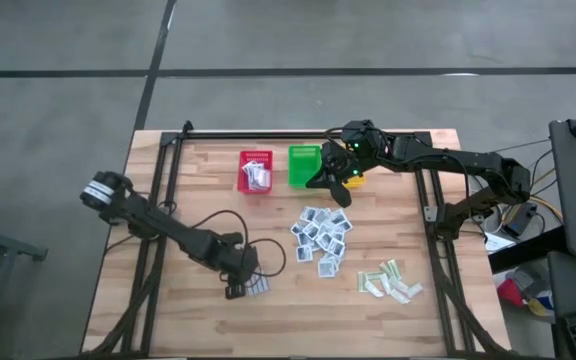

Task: Pick & Place First Aid Supplies
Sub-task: Put the blue bandage into the red basket

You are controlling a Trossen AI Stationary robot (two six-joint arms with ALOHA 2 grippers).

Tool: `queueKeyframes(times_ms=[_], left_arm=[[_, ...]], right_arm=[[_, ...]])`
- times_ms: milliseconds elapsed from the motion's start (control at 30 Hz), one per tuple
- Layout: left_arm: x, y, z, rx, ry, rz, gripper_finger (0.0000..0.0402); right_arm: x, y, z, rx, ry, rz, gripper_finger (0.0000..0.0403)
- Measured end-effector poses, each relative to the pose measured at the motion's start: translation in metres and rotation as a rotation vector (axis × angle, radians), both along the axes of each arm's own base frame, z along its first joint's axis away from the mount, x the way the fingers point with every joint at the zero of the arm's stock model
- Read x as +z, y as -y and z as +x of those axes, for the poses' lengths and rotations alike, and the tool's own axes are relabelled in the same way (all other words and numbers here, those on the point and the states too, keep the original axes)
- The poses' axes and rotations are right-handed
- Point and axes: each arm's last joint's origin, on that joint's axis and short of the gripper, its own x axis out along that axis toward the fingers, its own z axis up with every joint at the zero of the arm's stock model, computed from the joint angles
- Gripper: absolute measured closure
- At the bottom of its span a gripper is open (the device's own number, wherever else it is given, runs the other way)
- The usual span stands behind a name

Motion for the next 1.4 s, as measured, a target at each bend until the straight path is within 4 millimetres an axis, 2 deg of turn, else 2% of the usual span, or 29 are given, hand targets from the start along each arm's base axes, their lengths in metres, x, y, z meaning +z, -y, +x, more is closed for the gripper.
queueKeyframes(times_ms=[233, 633, 767, 1167, 1400], left_arm=[[-0.008, 0.01, 0.001, -0.028, -0.007, -0.003, 0.0262], [-0.042, 0.015, 0.005, 0.02, -0.106, 0.042, 0.0263], [-0.042, 0.015, 0.005, 0.027, -0.107, 0.039, 0.0283], [-0.031, 0.016, 0.009, 0.096, -0.053, 0.024, 0.0392], [-0.021, 0.018, 0.014, 0.118, -0.022, -0.002, 0.0401]], right_arm=[[0.0, 0.0, 0.0, 0.0, 0.0, 0.0, 0.0394], [0.0, 0.0, 0.0, 0.0, 0.001, 0.0, 0.0394], [0.0, 0.0, 0.0, -0.004, -0.001, 0.008, 0.0394], [0.0, 0.0, 0.0, -0.004, -0.001, 0.007, 0.0394], [0.0, 0.0, 0.0, -0.004, 0.0, 0.006, 0.0394]])
